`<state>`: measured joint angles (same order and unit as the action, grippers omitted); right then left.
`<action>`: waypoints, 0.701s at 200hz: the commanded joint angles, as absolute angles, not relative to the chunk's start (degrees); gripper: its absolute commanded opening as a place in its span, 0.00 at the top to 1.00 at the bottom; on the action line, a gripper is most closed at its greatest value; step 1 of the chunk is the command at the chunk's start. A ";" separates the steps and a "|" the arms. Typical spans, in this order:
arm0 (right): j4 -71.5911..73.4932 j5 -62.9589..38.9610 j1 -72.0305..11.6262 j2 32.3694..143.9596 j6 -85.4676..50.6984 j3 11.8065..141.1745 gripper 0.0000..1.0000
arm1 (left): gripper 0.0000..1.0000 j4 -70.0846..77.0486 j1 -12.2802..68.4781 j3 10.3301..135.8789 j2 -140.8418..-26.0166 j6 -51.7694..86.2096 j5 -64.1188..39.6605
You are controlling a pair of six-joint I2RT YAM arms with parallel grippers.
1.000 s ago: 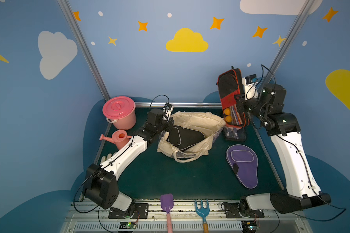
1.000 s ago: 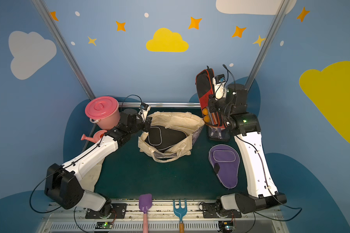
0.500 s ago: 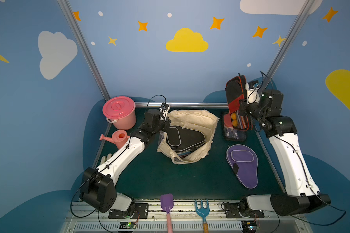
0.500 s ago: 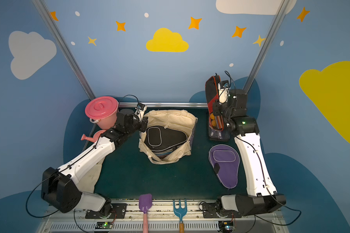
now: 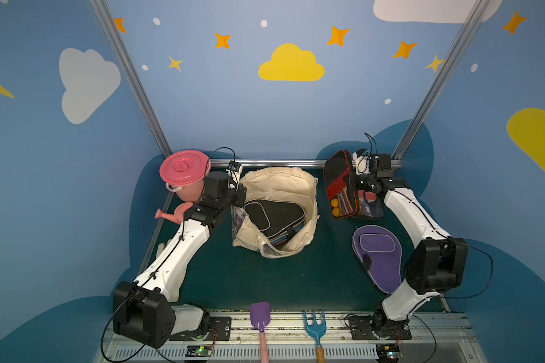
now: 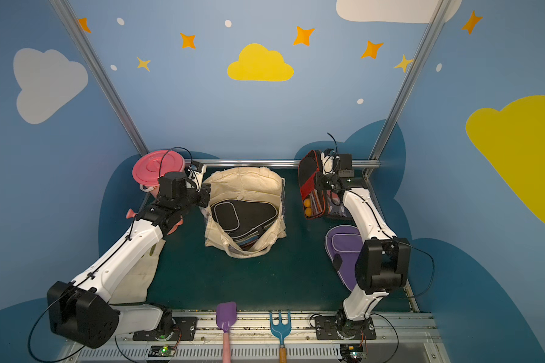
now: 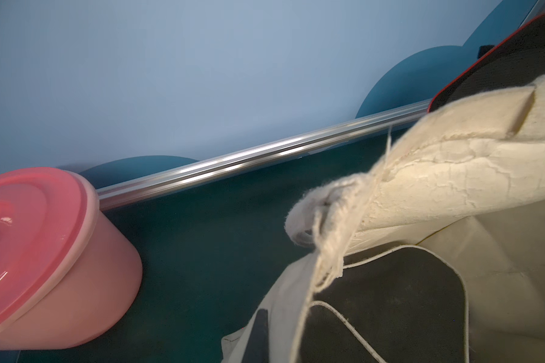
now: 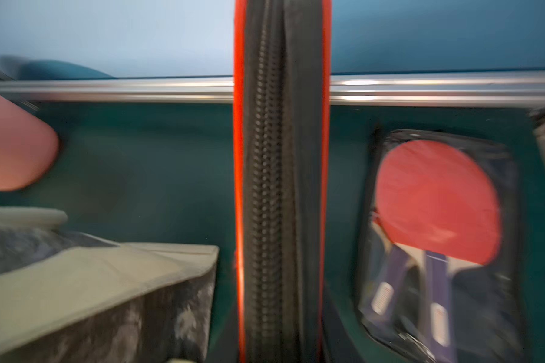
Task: Remove the ping pong set from the canvas bag
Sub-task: Place the ping pong set at the center of the board.
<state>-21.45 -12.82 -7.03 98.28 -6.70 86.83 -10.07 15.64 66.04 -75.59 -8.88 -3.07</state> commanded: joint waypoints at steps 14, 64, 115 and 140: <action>-10.76 -25.72 -5.52 105.87 -16.75 92.51 1.00 | 0.96 -4.67 15.25 67.24 -74.74 -7.11 -5.80; -14.24 -37.01 -0.82 120.17 -22.69 100.56 1.00 | 0.96 -3.89 15.86 67.34 -75.45 -7.17 -13.06; -24.75 -40.35 2.72 131.03 -18.19 108.05 1.00 | 0.96 -2.82 16.85 67.25 -75.99 -7.91 -15.64; -30.06 -38.40 2.34 135.30 -15.01 111.85 1.00 | 0.96 -2.33 17.37 67.24 -76.46 -7.91 -16.00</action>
<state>-24.45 -40.62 3.14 132.25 -20.80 108.73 -8.95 16.43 66.04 -76.60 -7.70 -12.88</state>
